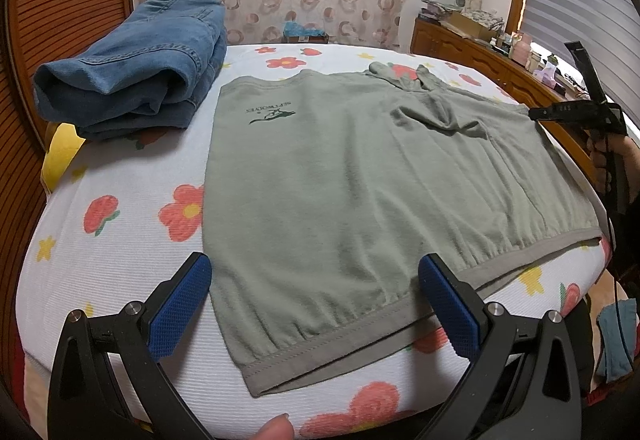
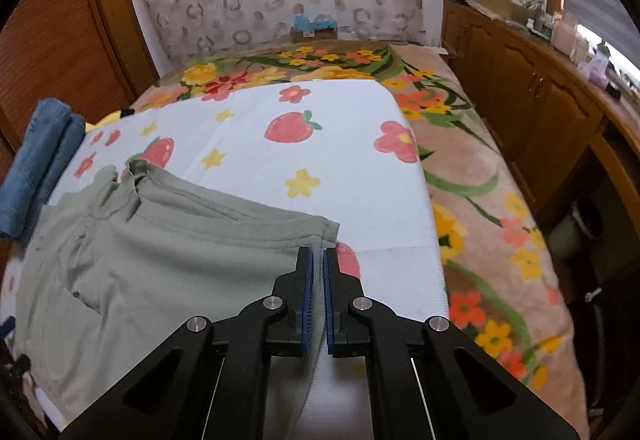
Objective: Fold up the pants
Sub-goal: 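Move both tools over the grey-green sweatshirt lying flat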
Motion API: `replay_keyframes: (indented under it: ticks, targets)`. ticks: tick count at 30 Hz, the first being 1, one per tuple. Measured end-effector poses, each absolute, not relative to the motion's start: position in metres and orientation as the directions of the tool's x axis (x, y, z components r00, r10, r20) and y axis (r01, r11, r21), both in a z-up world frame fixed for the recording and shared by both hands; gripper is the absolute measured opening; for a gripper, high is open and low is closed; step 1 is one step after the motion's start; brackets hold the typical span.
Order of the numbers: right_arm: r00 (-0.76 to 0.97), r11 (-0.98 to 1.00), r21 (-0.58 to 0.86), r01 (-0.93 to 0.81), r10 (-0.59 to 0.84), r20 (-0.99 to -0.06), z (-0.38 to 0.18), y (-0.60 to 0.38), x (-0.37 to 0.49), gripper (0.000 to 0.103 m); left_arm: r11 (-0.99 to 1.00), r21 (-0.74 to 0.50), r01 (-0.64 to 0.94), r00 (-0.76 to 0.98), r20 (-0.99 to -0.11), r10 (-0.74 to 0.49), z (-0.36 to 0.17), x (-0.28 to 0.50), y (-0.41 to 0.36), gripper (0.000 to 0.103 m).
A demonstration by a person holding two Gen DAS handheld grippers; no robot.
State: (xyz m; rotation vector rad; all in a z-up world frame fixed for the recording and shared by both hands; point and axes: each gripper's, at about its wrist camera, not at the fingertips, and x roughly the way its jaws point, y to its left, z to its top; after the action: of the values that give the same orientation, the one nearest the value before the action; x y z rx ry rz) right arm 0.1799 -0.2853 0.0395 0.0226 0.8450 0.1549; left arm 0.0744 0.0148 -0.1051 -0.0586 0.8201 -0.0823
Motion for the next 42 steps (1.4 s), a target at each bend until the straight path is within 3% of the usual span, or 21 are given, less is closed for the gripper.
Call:
replay_keyframes:
  ticks: [4,7,14,21,25,29,36,38,42]
  targets:
    - [0.661,0.988,0.012,-0.151,0.110,-0.742,0.050,-0.269,0.173,0.030,0.995,-0.087,0.052,0.680,-0.726,-0.098,-0.105,0.075,0.016,0.103]
    - [0.667,0.976,0.002,-0.217,0.150,-0.730,0.055,-0.256,0.160,0.039,0.995,-0.082,0.050,0.680,-0.727,-0.094,-0.106,0.075,0.015,0.103]
    - [0.648,0.933,0.022,-0.359,0.266,-0.714,0.050,-0.229,0.120,0.045,0.996,-0.078,0.053,0.680,-0.727,-0.093,-0.106,0.075,0.016,0.103]
    - [0.612,0.917,-0.006,-0.399,0.261,-0.747,0.025,-0.225,0.118,0.048,0.994,-0.092,0.057,0.683,-0.723,-0.106,-0.106,0.072,0.017,0.103]
    - [0.635,0.915,-0.031,-0.402,0.254,-0.729,0.019,-0.231,0.115,0.065,0.990,-0.130,0.052,0.688,-0.714,-0.130,-0.102,0.068,0.023,0.103]
    - [0.638,0.921,-0.012,-0.389,0.260,-0.725,0.016,-0.236,0.117,0.071,0.993,-0.112,0.043,0.713,-0.693,-0.109,-0.093,0.060,0.029,0.103]
    - [0.648,0.923,-0.030,-0.384,0.246,-0.720,0.014,-0.222,0.112,0.073,0.993,-0.114,0.037,0.710,-0.696,-0.107,-0.091,0.042,0.050,0.088]
    - [0.651,0.924,-0.032,-0.381,0.244,-0.719,0.014,-0.220,0.110,0.073,0.992,-0.116,0.043,0.699,-0.706,-0.113,-0.095,0.039,0.053,0.077]
    - [0.654,0.925,-0.033,-0.378,0.241,-0.717,0.015,-0.221,0.108,0.073,0.995,-0.087,0.045,0.686,-0.722,-0.094,-0.103,0.031,0.055,0.069]
